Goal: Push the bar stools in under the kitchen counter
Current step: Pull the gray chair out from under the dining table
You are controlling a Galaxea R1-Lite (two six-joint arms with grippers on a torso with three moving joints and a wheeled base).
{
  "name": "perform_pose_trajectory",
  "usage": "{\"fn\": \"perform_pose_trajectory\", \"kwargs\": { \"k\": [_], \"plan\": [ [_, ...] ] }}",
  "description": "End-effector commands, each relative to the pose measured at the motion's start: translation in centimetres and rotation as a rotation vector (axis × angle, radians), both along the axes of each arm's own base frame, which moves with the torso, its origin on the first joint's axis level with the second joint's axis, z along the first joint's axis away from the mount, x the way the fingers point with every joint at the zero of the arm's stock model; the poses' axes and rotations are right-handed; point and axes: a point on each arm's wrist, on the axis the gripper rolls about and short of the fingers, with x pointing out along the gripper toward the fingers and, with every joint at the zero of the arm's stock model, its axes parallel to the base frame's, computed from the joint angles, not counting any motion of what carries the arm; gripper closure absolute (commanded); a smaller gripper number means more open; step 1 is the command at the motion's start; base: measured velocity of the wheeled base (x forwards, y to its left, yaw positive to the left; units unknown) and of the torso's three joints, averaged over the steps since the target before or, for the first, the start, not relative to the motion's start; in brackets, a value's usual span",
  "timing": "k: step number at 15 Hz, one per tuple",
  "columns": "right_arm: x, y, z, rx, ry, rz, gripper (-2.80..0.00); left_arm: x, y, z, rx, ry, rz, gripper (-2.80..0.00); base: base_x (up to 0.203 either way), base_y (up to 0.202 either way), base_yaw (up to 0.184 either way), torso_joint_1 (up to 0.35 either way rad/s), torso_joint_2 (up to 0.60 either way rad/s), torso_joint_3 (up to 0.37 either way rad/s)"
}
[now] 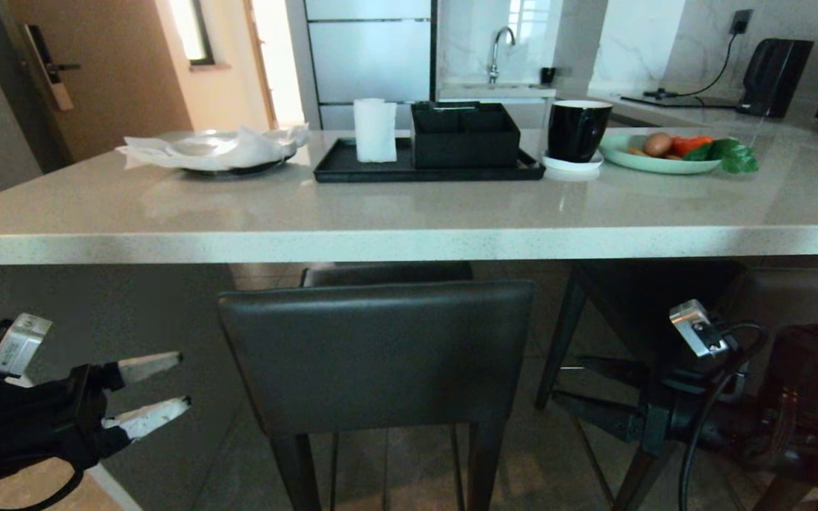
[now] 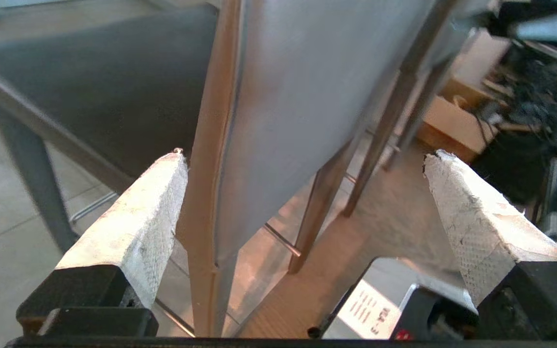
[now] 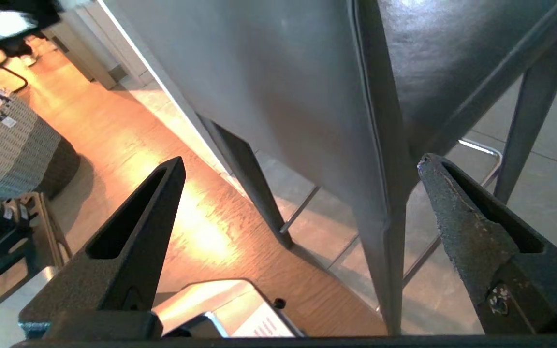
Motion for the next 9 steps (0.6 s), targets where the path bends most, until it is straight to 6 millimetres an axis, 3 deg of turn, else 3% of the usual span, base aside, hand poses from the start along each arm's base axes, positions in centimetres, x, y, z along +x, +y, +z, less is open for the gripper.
{"fn": "perform_pose_trajectory", "kwargs": {
  "k": [1,6,9],
  "plan": [
    [0.9,0.3,-0.3,0.0,0.003,0.006,-2.8,1.2,0.2,-2.0,-0.024,0.059,-0.019,-2.8,0.0,0.0,0.0,0.0,0.0,0.0],
    [2.8,1.4,-1.4,-0.005,0.012,0.032,-2.8,4.8,1.0,-2.1,-0.008,0.007,-0.037,-2.8,0.0,0.0,0.0,0.0,0.0,0.0],
    [4.0,2.0,-3.1,0.004,-0.012,0.037,-2.8,6.6,-0.2,-2.2,-0.006,-0.005,-0.089,-2.8,0.0,0.0,0.0,0.0,0.0,0.0]
  ]
}}
